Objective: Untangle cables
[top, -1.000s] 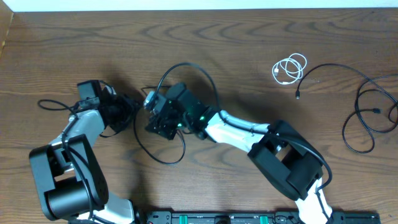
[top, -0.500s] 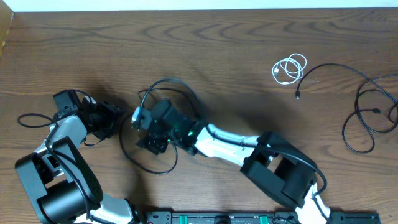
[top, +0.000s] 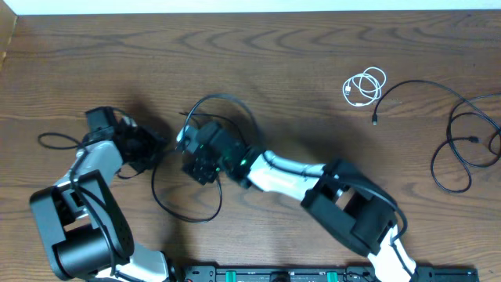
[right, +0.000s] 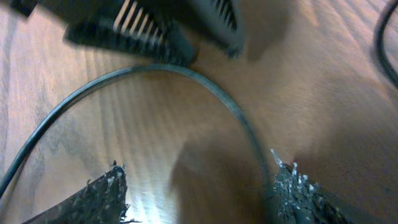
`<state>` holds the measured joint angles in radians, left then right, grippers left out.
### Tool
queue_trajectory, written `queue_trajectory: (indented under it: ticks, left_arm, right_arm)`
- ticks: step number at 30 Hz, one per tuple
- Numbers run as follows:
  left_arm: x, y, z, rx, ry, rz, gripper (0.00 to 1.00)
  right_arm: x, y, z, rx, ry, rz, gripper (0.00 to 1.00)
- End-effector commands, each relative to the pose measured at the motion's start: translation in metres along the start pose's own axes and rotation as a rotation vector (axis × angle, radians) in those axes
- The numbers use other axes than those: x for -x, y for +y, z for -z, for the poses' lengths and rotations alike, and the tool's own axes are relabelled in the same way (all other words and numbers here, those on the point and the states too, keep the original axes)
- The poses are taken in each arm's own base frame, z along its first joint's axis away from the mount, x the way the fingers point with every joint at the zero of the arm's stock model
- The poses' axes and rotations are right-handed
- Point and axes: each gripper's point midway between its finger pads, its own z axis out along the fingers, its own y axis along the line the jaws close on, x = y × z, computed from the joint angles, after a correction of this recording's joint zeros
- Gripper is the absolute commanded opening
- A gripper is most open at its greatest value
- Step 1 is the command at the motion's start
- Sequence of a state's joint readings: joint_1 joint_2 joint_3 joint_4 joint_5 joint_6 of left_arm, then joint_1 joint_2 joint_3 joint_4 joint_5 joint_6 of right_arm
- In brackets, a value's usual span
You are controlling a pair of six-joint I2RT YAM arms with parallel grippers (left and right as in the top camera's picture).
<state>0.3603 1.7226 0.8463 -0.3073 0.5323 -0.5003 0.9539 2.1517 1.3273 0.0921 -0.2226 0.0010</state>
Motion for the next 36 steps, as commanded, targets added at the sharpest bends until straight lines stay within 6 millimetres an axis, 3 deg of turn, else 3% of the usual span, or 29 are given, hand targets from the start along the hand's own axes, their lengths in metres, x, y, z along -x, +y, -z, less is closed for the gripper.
queue_trajectory:
  ticks: [1, 8, 12, 17, 24, 29, 34, 36]
  left_arm:
    - [-0.032, -0.004, -0.02, 0.049, 0.079, -0.062, 0.45]
    - [-0.069, -0.039, -0.031, -0.032, 0.18, -0.159, 0.45]
    - [-0.071, -0.049, -0.035, -0.051, 0.166, -0.199, 0.45]
    - [-0.066, -0.054, -0.036, -0.067, 0.146, -0.2, 0.45]
    - [-0.066, -0.054, -0.036, -0.068, 0.145, -0.201, 0.45]
    - [-0.066, -0.054, -0.036, -0.067, 0.146, -0.201, 0.45]
    - [-0.067, -0.053, -0.036, -0.065, 0.148, -0.2, 0.45]
    - [-0.067, -0.053, -0.036, -0.065, 0.148, -0.2, 0.45]
  right_arm:
    - [0.003, 0.009, 0.01, 0.24, -0.01, -0.111, 0.66]
    - [0.004, -0.008, 0.017, 0.25, -0.005, -0.239, 0.59]
    - [-0.001, -0.027, 0.018, 0.199, 0.007, -0.265, 0.57]
    - [-0.019, -0.056, 0.019, 0.068, 0.055, -0.252, 0.68]
    - [-0.034, -0.04, 0.013, 0.073, 0.117, -0.144, 0.68]
    - [-0.032, -0.042, -0.001, -0.041, 0.096, -0.043, 0.68]
    - [-0.037, -0.039, -0.011, -0.035, 0.091, -0.019, 0.68]
    - [-0.042, -0.041, -0.017, -0.036, 0.09, -0.021, 0.61]
